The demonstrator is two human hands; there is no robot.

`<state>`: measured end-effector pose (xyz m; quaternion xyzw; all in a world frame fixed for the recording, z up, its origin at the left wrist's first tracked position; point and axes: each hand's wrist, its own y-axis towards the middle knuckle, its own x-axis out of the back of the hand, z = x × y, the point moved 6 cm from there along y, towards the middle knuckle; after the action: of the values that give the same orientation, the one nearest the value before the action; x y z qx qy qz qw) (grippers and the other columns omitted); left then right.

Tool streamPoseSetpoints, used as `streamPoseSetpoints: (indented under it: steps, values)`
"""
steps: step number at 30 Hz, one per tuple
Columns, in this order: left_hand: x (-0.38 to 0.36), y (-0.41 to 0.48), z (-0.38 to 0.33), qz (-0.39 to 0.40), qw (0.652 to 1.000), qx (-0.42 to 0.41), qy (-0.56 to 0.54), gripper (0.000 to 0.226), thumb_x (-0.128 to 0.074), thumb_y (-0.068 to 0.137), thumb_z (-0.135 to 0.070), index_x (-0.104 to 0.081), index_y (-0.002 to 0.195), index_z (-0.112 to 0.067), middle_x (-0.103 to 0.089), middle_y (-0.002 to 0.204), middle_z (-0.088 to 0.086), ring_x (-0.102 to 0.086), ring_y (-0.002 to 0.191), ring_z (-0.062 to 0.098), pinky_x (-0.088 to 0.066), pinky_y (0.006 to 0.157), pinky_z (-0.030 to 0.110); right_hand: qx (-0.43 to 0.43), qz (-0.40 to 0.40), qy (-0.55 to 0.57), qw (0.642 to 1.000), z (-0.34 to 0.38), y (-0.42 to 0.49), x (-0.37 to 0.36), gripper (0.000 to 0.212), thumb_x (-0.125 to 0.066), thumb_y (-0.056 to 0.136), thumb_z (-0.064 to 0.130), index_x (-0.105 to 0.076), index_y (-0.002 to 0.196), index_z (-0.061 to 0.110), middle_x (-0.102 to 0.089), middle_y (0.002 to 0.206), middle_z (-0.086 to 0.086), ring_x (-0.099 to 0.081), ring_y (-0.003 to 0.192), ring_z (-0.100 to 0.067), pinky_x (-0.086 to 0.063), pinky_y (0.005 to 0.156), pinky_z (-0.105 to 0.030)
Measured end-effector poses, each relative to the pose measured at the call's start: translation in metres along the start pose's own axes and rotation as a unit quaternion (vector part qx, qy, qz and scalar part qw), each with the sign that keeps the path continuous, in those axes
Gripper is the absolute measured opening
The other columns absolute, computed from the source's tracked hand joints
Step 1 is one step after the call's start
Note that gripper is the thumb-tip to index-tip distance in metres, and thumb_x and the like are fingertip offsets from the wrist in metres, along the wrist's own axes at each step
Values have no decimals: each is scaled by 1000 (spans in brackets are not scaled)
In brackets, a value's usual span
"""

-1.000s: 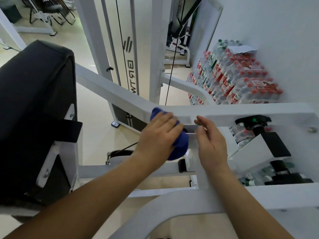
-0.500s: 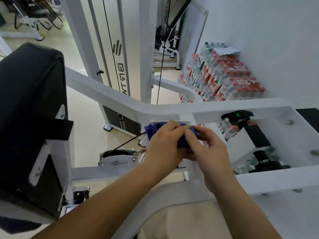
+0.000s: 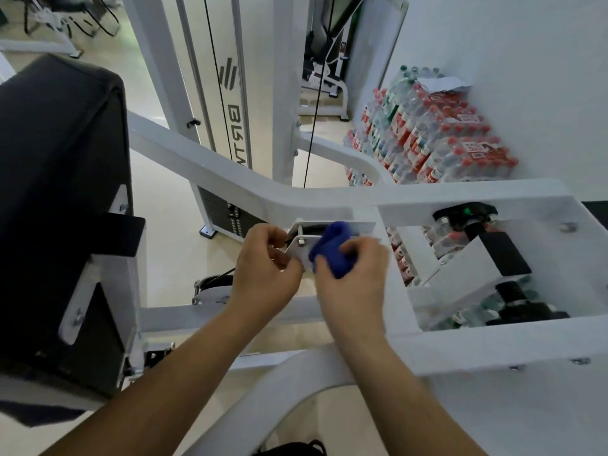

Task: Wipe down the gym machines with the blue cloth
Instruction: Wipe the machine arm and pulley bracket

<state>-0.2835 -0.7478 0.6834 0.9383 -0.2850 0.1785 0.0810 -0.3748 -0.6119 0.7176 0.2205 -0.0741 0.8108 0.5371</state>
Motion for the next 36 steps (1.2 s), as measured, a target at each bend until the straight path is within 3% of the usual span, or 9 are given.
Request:
streamPoseSetpoints:
  steps: [7,12,15,21,24,27,31,33,36]
  values:
    - [2,-1,18,29,999,-10,-18,38,-75,83,-11,-56,110,-29,-61,105,-14,-64,88,4,-60,73,23,60,-77,-112,989,-1,36,59,29,-72,79,-2,-55,90,19,-49,108,-1,-42,78,0,-35,74,-1]
    - [2,-6,20,2,999,9,-45,32,-75,86,-9,-57,101,-30,-65,94,-12,-64,88,3,-58,73,18,76,-41,-193,977,-4,25,22,25,-73,79,6,-55,91,19,-48,106,1,-50,80,-16,-44,70,-25]
    - [4,-11,21,-2,998,19,-53,25,-79,85,-16,-61,98,-28,-68,90,-11,-67,85,6,-57,71,18,24,16,-127,991,-15,10,0,24,-76,83,13,-55,85,24,-57,92,9,-54,77,-5,-41,67,-13]
    - [-13,-30,18,93,989,54,-100,12,-74,91,-37,-69,99,-29,-74,88,-11,-71,82,2,-56,68,16,-65,7,48,997,-9,19,27,19,-84,83,26,-66,89,26,-70,81,12,-67,76,0,-56,65,-18]
    - [-40,-44,13,135,962,108,-211,38,-72,90,-48,-62,121,-28,-74,108,-4,-73,97,10,-62,80,32,-143,75,85,983,-15,2,11,10,-76,91,35,-73,92,25,-77,86,8,-74,84,-9,-63,81,-37]
    - [-34,-43,16,119,960,129,-220,27,-74,92,-36,-61,116,-33,-73,109,-6,-72,97,10,-61,79,26,-236,168,143,946,-16,0,17,36,-54,103,48,-75,99,19,-80,92,0,-77,89,-21,-64,81,-45]
    - [-2,-43,33,34,982,127,-138,41,-83,84,-26,-56,111,-38,-66,108,-15,-67,95,4,-58,74,21,4,46,-90,995,1,27,53,30,-55,102,45,-71,88,23,-71,82,10,-67,78,-10,-58,71,-38]
    - [3,-39,34,-8,982,115,-146,46,-87,80,-26,-56,112,-37,-65,109,-17,-66,93,1,-58,72,21,63,0,-125,990,2,39,51,16,-61,98,40,-69,103,27,-66,99,13,-62,90,-7,-56,84,-36]
    - [-3,-30,24,-41,981,90,-164,46,-90,75,-28,-59,108,-32,-65,106,-13,-66,90,4,-57,69,19,69,1,-131,989,-15,54,39,33,-60,98,43,-62,125,25,-56,126,9,-51,118,-10,-50,103,-40]
